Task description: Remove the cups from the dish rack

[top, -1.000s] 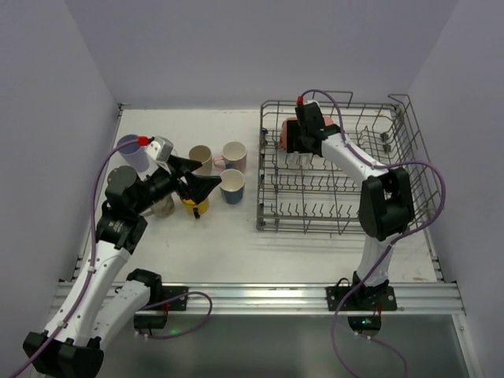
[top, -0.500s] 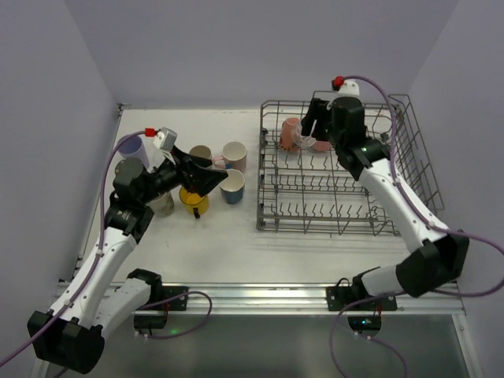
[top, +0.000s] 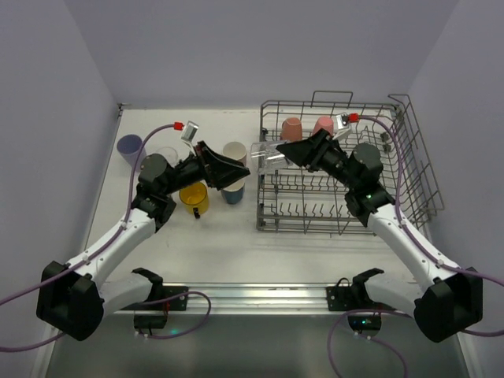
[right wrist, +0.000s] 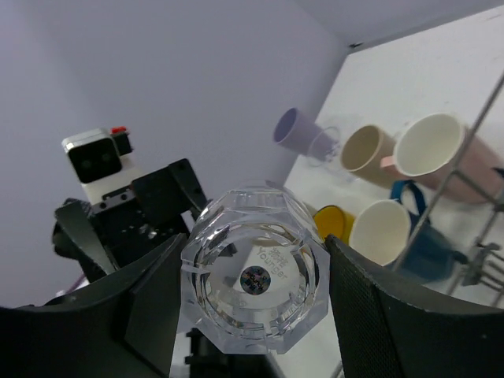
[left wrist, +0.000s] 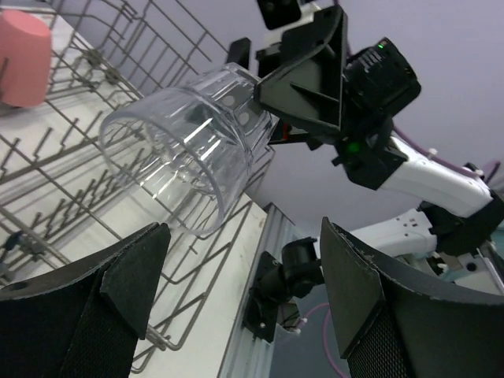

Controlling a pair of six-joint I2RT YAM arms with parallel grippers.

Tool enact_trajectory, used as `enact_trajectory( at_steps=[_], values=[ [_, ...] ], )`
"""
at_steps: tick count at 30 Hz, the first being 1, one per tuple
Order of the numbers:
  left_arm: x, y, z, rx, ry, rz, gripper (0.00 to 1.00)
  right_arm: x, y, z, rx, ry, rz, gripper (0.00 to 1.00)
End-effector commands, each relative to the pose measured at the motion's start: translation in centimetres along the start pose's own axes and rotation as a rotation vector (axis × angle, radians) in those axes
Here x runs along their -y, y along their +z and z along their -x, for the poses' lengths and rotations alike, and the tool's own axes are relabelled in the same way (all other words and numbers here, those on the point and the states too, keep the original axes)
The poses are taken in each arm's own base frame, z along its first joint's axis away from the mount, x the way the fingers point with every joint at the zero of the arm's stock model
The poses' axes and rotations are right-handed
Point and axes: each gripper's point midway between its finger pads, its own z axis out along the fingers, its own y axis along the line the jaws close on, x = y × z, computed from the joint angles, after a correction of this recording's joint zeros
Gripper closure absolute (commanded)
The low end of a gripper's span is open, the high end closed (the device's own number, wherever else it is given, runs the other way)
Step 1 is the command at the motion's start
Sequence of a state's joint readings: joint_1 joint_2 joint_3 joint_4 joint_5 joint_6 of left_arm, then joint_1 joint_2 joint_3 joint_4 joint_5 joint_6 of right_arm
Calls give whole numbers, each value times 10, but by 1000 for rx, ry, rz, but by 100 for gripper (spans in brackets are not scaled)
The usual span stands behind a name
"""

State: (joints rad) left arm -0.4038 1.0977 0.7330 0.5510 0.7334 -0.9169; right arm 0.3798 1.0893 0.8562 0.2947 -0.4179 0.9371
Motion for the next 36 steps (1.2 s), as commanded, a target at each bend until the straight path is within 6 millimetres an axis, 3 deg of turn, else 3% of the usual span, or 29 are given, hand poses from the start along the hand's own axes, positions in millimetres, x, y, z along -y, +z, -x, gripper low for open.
enact_trajectory(
  at_steps=[1,8,15,17,20,22,25,26,27,28,31,33,36],
  values=[
    [38,11,10,26,20,-126,17,-71,-10,-1,-63,66,323,80],
    [43,26,5,31,6,-153,26,-67,-8,-18,-103,99,350,79],
    [50,31,17,82,39,-176,60,-51,4,-37,-149,146,334,79],
    [46,34,16,79,38,-164,69,-49,7,-42,-165,156,336,79],
    [40,37,17,73,48,-141,95,-49,11,-47,-182,160,340,78],
    [33,39,19,58,79,-87,100,-50,11,-50,-196,159,349,74],
    [15,40,38,54,182,93,100,-50,9,-54,-209,149,353,39],
    [4,39,51,81,215,186,100,-49,9,-55,-213,144,346,18],
    [-3,38,60,76,252,254,100,-50,6,-55,-216,134,341,6],
    [-23,30,73,48,295,425,100,-42,6,-59,-227,118,303,1],
    [-50,12,95,-23,341,666,100,-30,0,-62,-222,67,229,1],
    [-68,-4,109,-36,342,771,100,-28,-8,-63,-209,27,202,1],
    [-97,-33,131,-53,325,922,100,-10,-16,-68,-217,-33,107,1]
  ],
)
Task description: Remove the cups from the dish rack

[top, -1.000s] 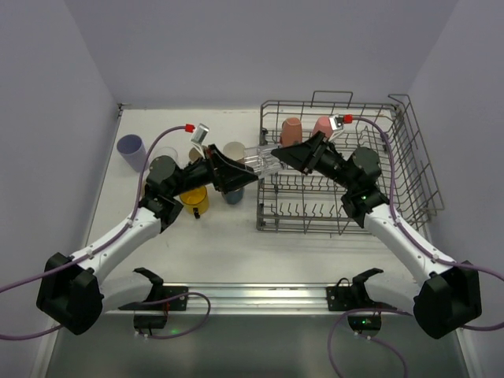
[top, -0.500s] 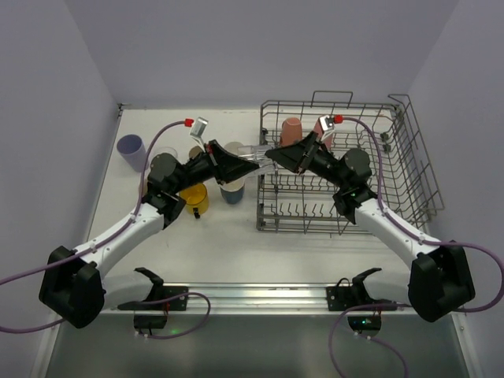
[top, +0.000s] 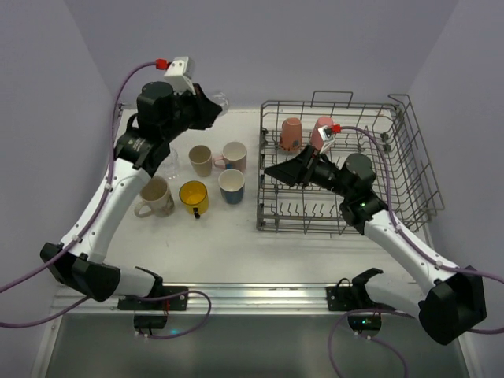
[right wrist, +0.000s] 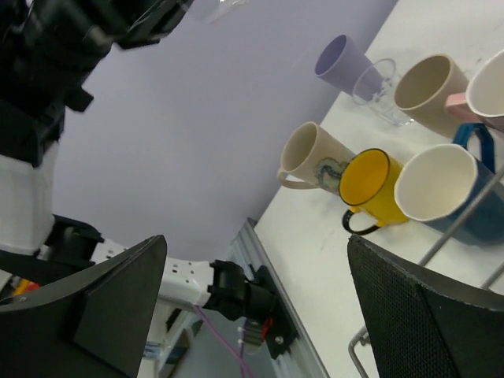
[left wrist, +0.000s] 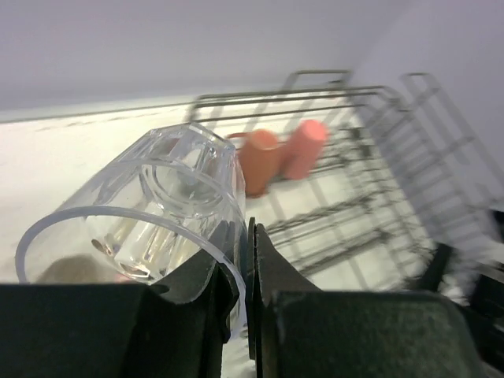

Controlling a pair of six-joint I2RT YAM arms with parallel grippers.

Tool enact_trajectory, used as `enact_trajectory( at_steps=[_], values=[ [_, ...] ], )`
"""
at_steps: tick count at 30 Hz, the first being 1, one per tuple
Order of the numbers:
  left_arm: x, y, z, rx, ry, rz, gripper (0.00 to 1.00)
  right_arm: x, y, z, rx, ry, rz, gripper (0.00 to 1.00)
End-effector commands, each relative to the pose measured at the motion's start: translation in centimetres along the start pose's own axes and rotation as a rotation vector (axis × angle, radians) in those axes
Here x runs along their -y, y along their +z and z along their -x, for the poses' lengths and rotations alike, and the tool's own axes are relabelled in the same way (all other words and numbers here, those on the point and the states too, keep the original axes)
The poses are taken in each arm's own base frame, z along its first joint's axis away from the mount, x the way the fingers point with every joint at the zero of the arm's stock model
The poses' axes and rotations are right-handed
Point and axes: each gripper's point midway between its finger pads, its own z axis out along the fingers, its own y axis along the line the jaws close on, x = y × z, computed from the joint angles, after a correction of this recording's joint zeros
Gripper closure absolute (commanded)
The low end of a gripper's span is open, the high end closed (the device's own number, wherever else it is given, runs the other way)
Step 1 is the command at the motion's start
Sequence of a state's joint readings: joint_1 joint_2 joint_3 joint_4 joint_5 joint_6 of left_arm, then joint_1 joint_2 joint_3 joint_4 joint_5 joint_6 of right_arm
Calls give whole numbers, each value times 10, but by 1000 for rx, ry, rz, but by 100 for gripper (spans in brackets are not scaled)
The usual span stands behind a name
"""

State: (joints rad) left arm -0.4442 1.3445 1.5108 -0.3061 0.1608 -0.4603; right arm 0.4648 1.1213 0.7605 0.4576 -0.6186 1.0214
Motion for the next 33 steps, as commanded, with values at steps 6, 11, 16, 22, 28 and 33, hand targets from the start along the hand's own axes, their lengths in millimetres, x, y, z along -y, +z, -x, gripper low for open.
enact_trajectory(
  at_steps=[6,11,16,22,28,33],
  values=[
    [-149,-12,-15,-269,105,533,100,26,-38,-14,9,-183,-197,1],
    [-185,-14,-28,-413,149,675,100,34,-49,-20,6,-221,-235,1],
    [-210,-11,-50,-540,170,747,100,43,-53,-25,-15,-243,-270,1],
    [-235,-16,-77,-645,194,832,100,44,-57,-20,4,-277,-299,1],
    [-258,-13,-104,-708,147,831,100,46,-57,-20,3,-282,-303,1],
    [-274,-12,-118,-739,107,837,100,50,-57,-20,2,-284,-315,1]
  ],
)
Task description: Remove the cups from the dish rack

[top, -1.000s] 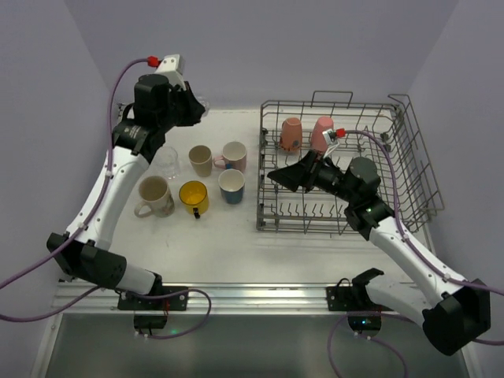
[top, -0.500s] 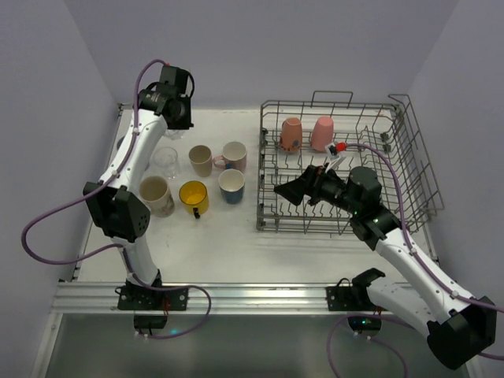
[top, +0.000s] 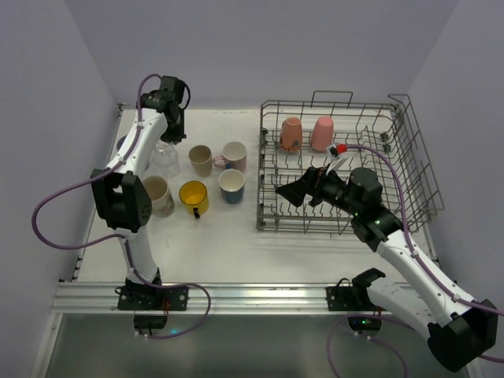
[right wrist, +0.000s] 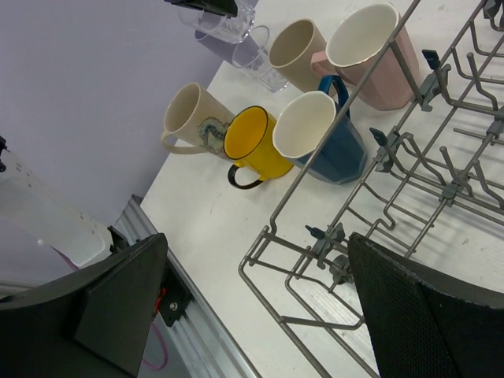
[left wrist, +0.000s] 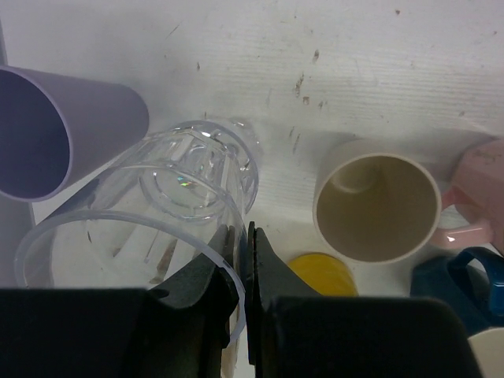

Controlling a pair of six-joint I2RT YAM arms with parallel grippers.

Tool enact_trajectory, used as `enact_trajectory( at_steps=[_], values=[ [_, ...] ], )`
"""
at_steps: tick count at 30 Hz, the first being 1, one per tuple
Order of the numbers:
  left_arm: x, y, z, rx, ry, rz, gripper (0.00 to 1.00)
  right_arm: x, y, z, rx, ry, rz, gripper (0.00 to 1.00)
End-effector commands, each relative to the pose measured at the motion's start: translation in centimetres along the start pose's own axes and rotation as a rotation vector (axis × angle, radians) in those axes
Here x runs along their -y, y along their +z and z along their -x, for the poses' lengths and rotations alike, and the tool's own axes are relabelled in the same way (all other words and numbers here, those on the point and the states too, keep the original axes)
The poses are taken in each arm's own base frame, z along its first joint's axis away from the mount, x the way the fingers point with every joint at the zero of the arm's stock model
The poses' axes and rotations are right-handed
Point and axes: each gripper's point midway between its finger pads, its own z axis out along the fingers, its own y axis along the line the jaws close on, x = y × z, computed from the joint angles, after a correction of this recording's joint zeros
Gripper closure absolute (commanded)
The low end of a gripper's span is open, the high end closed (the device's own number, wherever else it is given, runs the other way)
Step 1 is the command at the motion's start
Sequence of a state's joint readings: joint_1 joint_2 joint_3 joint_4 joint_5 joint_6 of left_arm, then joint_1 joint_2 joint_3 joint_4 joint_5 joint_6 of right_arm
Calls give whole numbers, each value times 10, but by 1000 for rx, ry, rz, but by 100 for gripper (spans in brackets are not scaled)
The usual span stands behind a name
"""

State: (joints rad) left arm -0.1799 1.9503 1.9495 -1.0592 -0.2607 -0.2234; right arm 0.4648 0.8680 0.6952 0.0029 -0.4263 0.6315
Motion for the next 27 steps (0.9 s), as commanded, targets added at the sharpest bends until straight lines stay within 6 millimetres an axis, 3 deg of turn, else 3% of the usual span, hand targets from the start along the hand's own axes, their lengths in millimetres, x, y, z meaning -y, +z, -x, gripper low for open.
enact_trajectory(
  at_steps=[1,5,12,14,15,18,21,26,27],
  values=[
    [-4,8,-6,-25,19,-30,100,3,0,4,19,-26,-20,1],
    [-4,23,-18,-53,-1,-67,100,5,1,3,14,-24,-22,1],
    [-5,35,-23,-66,-7,-85,100,8,5,1,4,-18,-33,1],
    [-4,36,-23,-66,-8,-85,92,10,5,0,3,-15,-37,1],
    [-5,37,-23,-65,-10,-83,81,11,6,-1,0,-15,-40,1],
    [-6,37,-22,-61,-13,-78,60,12,7,0,2,-15,-47,1],
    [-8,37,-19,-50,-15,-70,48,14,8,0,1,-15,-54,1],
    [-11,26,-4,-3,-31,-59,39,17,9,1,7,-24,-68,1],
    [-11,21,1,16,-38,-66,31,20,9,4,20,-30,-85,1]
  ],
)
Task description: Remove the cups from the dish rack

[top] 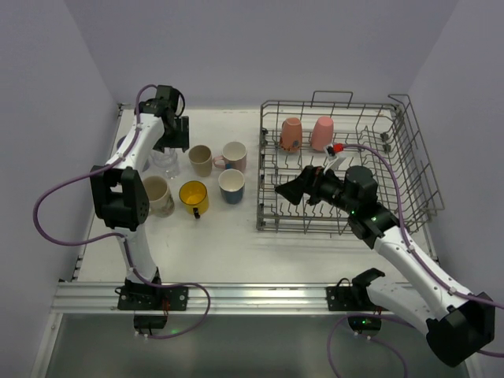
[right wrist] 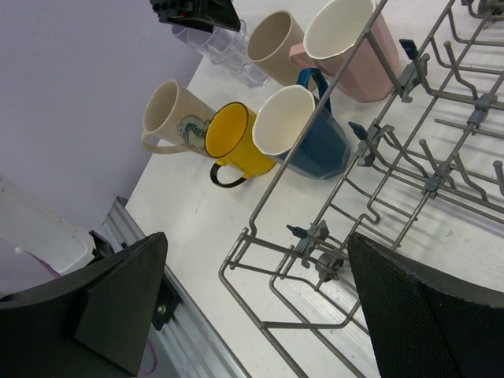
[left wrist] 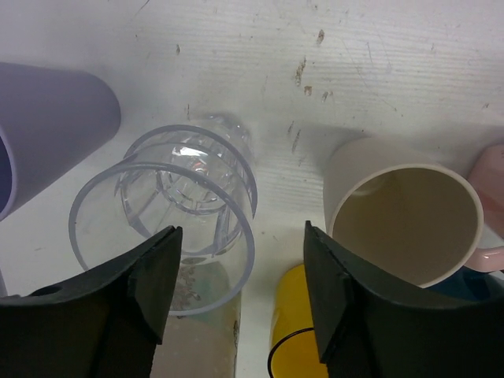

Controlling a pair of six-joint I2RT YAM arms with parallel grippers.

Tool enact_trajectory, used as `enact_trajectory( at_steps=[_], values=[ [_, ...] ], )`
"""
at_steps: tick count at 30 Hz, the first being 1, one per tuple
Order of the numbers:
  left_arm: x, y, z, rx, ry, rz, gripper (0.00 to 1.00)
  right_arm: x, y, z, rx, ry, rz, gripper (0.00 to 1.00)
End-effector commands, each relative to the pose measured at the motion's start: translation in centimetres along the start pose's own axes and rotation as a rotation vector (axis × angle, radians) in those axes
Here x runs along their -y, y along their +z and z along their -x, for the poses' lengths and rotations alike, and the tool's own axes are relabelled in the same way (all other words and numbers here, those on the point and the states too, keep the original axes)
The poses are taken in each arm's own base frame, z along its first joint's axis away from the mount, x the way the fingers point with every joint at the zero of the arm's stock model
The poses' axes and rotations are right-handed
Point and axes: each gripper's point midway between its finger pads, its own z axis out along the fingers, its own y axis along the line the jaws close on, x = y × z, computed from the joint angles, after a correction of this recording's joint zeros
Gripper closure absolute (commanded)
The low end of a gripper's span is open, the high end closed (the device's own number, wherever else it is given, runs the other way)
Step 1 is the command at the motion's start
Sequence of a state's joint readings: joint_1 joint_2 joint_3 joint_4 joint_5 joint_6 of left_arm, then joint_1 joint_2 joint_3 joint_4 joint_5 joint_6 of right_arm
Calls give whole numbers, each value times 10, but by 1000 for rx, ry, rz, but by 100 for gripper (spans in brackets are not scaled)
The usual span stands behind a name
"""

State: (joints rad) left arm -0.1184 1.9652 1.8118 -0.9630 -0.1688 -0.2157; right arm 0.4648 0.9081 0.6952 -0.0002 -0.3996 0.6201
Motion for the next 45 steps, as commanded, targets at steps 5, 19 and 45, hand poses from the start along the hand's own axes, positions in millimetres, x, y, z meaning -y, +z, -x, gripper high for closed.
enact_trajectory(
  at_steps=[5,19,45],
  values=[
    [12,-81,64,297,-43,-140,15,19,5,11,31,-50,-104,1],
    [129,-257,-20,742,133,-867,0,90,17,92,152,-188,-582,17],
    [104,-257,-120,877,214,-865,0,233,178,146,-133,-274,-879,1]
  ],
)
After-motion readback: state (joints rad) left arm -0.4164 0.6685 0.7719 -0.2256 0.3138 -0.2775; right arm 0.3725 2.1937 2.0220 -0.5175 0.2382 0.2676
